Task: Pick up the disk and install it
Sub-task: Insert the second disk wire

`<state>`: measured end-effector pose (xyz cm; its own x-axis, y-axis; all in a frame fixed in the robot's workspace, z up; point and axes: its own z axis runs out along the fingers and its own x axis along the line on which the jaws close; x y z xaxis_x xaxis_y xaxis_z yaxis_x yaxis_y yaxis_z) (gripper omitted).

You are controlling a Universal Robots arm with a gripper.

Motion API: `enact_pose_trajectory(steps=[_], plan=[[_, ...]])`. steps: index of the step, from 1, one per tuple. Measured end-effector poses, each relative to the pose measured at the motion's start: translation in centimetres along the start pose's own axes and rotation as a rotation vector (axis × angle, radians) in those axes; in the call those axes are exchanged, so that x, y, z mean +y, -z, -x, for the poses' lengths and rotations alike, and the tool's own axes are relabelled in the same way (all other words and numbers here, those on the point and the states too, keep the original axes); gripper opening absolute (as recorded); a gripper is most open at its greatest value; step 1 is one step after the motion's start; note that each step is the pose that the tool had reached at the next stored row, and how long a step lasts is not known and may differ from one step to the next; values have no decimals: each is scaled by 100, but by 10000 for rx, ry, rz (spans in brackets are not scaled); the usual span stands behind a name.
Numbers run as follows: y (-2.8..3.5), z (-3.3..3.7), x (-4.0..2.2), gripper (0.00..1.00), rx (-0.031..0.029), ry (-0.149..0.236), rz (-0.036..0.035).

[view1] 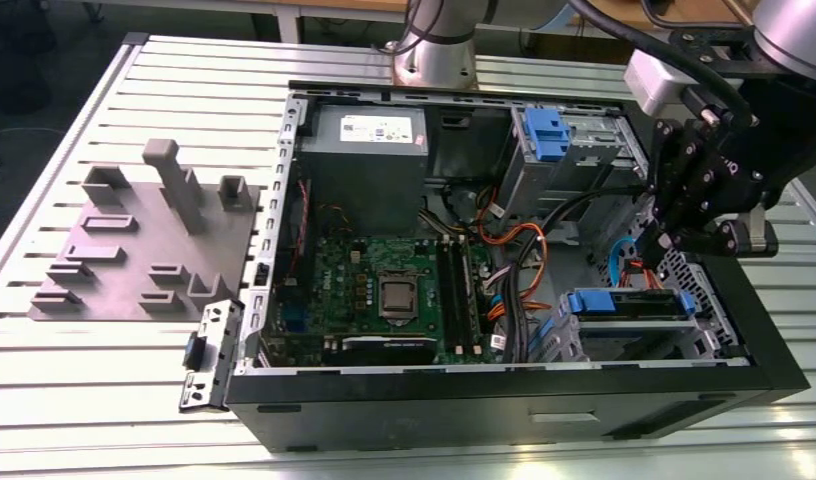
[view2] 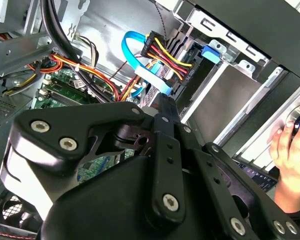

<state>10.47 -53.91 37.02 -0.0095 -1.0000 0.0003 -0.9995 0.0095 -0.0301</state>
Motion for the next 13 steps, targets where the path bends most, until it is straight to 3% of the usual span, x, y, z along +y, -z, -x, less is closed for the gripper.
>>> enact_pose_trajectory(steps=[8, 13], plan=[[0, 1, 0, 11, 0, 0, 0], [0, 3, -14, 17, 4, 1, 83]])
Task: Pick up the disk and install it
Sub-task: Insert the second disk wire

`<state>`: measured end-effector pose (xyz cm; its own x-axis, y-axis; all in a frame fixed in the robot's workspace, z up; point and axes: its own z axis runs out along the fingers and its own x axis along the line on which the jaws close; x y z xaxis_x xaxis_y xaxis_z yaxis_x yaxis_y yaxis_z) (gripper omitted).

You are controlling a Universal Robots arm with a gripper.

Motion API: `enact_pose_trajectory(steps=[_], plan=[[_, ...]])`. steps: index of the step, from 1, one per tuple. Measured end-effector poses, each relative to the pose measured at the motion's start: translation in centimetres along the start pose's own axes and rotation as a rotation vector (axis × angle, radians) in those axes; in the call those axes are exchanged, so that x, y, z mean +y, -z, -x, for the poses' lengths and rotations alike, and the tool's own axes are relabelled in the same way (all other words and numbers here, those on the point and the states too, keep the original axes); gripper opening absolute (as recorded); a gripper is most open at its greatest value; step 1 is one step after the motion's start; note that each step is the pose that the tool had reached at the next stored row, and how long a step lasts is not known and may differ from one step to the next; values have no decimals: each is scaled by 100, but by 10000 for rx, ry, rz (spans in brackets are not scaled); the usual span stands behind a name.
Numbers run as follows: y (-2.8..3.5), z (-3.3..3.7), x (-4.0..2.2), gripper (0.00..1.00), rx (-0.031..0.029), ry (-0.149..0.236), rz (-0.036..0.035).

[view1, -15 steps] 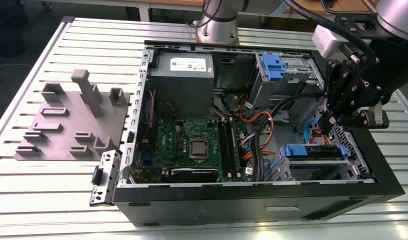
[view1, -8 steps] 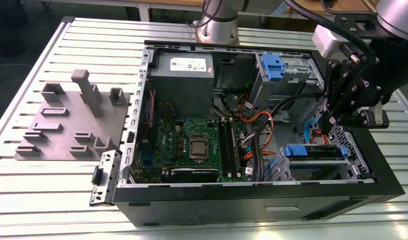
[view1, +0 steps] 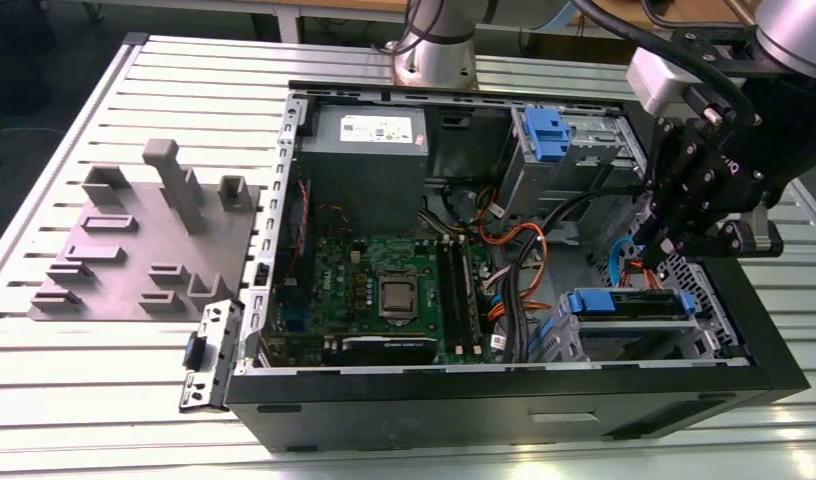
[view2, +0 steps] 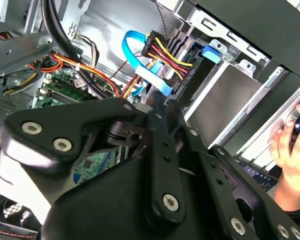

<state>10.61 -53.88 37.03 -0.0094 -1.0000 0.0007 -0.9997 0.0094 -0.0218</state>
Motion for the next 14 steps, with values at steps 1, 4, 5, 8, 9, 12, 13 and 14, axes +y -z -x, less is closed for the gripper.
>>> enact_pose_trajectory(steps=[1, 4, 5, 8, 9, 12, 13, 14], plan=[[-1, 4, -8, 24, 2, 0, 26], [-1, 24, -36, 25, 4, 0, 108], [-2, 30, -44, 25, 6, 1, 127], [-5, 42, -53, 37, 98, 0, 138], [-9, 47, -55, 37, 144, 1, 140], [-27, 62, -67, 37, 281, 4, 148], [-36, 65, -70, 37, 323, 2, 148], [-47, 67, -71, 37, 359, 0, 148]])
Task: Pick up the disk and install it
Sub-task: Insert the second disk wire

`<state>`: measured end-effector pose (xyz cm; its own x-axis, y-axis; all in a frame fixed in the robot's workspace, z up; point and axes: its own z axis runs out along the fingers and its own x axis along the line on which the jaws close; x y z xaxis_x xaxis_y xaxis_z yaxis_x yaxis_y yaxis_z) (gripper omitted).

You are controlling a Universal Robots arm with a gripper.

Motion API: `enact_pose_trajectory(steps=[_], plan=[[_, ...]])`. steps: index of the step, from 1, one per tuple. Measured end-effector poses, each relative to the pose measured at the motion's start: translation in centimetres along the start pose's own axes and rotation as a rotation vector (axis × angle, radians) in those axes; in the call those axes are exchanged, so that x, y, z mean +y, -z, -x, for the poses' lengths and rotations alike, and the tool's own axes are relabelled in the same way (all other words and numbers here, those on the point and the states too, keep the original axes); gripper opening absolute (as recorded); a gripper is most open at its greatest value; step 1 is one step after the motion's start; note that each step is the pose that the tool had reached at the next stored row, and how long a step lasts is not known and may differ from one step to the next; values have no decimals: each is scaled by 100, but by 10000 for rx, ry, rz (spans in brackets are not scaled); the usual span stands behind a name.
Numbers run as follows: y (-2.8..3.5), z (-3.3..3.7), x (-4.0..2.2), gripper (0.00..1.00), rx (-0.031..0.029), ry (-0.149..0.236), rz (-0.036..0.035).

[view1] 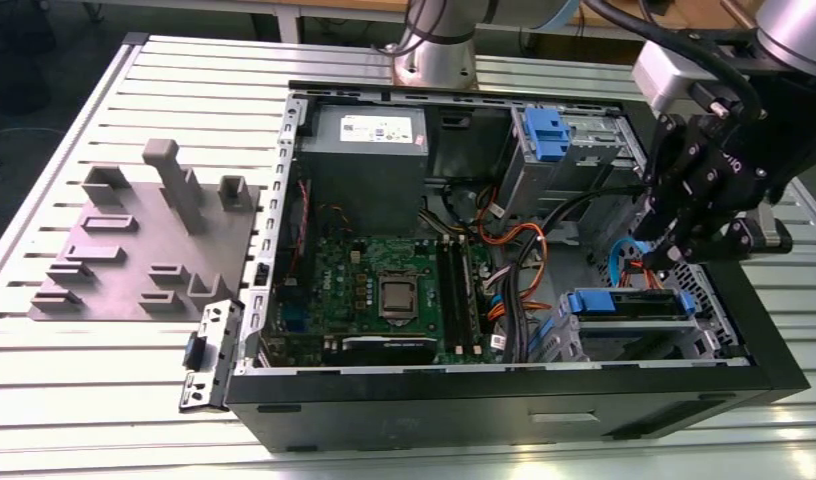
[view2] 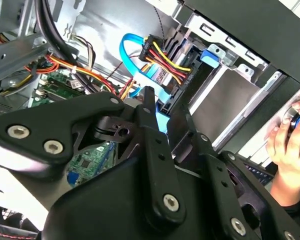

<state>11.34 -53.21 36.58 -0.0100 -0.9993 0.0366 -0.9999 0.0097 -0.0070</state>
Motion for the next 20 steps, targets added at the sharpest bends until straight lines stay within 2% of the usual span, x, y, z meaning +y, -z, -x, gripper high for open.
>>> enact_pose_trajectory(steps=[1, 3, 5, 9, 12, 16, 18, 20], plan=[[-8, 2, -1, 37, 38, -2, 0], [-28, 5, -2, 37, 66, -3, -1], [-59, 7, -6, 37, 68, -6, -1], [-81, 9, -11, 36, 70, -12, 1], [-88, 9, -12, 17, 69, -12, 1], [-94, -6, -2, 16, 62, -11, -2], [-99, -28, 17, 16, 50, -13, -32], [-109, -50, 35, 16, 39, -15, -96]])
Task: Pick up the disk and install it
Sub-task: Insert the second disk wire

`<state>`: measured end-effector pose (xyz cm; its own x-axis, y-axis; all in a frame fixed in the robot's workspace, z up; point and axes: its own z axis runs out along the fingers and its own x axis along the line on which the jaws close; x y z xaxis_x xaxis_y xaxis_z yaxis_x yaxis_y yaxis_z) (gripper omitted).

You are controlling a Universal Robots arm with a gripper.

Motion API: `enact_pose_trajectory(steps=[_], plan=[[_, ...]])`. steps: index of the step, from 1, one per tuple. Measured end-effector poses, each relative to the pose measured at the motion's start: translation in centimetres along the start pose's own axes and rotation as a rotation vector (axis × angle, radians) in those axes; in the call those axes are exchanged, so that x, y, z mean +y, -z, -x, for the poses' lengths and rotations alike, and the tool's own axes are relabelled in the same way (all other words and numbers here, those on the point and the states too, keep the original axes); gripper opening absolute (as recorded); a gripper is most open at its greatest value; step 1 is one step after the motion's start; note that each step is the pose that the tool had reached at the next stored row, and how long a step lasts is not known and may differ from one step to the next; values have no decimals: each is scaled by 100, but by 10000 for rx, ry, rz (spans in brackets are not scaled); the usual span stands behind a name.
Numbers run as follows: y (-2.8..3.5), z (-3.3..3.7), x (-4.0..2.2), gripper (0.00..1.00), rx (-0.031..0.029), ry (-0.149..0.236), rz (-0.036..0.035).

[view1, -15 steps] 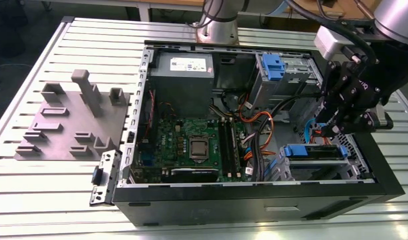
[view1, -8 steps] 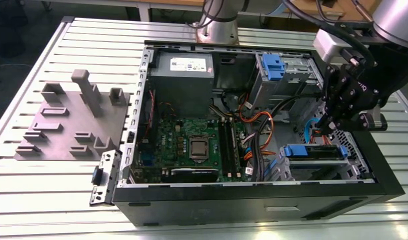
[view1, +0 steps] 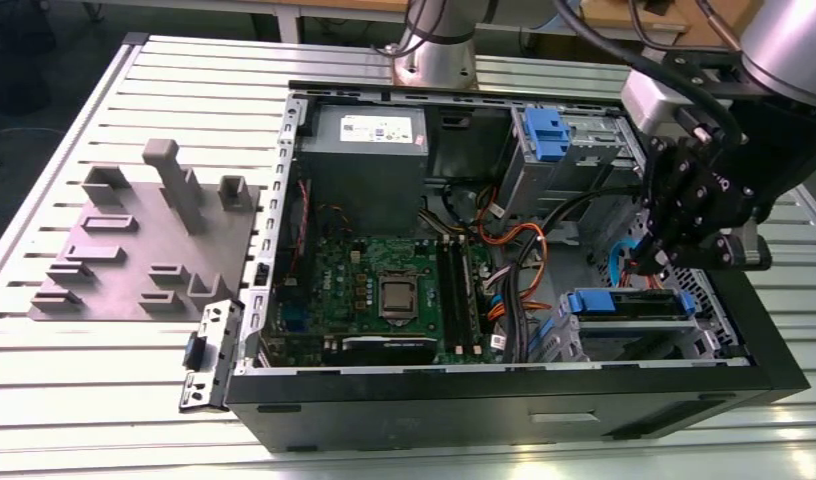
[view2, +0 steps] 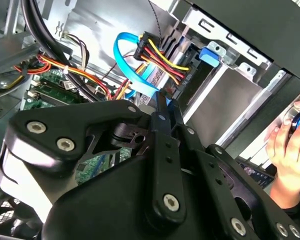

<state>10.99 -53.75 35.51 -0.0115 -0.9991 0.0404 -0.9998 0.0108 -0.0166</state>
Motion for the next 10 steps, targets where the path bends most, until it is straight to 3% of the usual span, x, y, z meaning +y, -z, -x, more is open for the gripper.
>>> enact_pose_trajectory(steps=[2, 10], plan=[[-16, -21, 12, 16, -7, 8, -57], [-102, -84, 52, 16, -24, 83, -160]])
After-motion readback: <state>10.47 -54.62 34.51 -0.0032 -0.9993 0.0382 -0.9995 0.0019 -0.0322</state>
